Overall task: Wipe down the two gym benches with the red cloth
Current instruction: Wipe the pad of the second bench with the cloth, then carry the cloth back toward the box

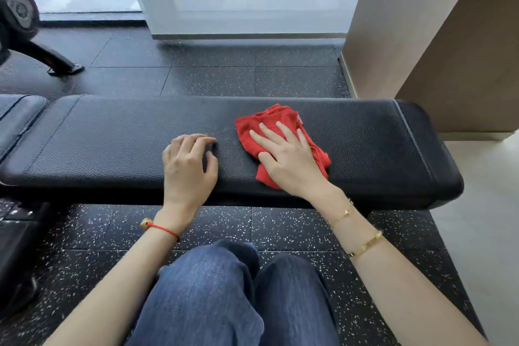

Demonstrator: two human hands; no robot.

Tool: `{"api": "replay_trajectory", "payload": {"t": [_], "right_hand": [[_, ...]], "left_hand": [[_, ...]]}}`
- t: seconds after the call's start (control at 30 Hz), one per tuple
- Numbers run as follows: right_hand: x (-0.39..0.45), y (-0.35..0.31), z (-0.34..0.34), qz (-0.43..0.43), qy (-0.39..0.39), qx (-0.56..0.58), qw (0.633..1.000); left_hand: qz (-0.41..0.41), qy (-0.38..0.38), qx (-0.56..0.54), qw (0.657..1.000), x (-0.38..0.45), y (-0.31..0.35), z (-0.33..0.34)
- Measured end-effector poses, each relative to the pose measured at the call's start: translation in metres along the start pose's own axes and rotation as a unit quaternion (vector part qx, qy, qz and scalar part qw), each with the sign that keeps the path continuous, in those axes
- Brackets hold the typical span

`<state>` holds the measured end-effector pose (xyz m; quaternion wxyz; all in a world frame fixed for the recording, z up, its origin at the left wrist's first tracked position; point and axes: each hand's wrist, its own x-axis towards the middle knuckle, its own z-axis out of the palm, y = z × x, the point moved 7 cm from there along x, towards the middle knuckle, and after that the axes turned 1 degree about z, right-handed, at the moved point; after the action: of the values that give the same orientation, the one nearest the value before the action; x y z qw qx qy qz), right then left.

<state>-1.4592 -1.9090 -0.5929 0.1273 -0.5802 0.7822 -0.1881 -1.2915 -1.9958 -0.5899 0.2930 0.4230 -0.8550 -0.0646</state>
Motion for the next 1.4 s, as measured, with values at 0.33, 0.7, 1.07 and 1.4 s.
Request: {"api": "replay_trajectory", "payload": {"t": [0.33,0.7,1.07,1.4], "right_hand": [[-0.024,0.038,-0.048,0.127,0.116,-0.038,0.984],[-0.031,0.03,-0.037,0.132,0.172,0.029,0.976],[-0.009,0.05,-0.031,0.24,0.076,0.419,0.872],[-0.011,-0.007,-0.054,0.395,-0.049,0.675,0.621]], "left_hand": [[0.036,-0.003,-0.008,0.999,0.005,-0.002,0.005],[0.044,0.006,-0.019,0.999,0.001,-0.005,0.007],[0.039,-0.013,-0.043,0.998,0.003,-0.008,0.007],[0.0,-0.155,-0.062,0.986,0.043,0.003,-0.058]]}}
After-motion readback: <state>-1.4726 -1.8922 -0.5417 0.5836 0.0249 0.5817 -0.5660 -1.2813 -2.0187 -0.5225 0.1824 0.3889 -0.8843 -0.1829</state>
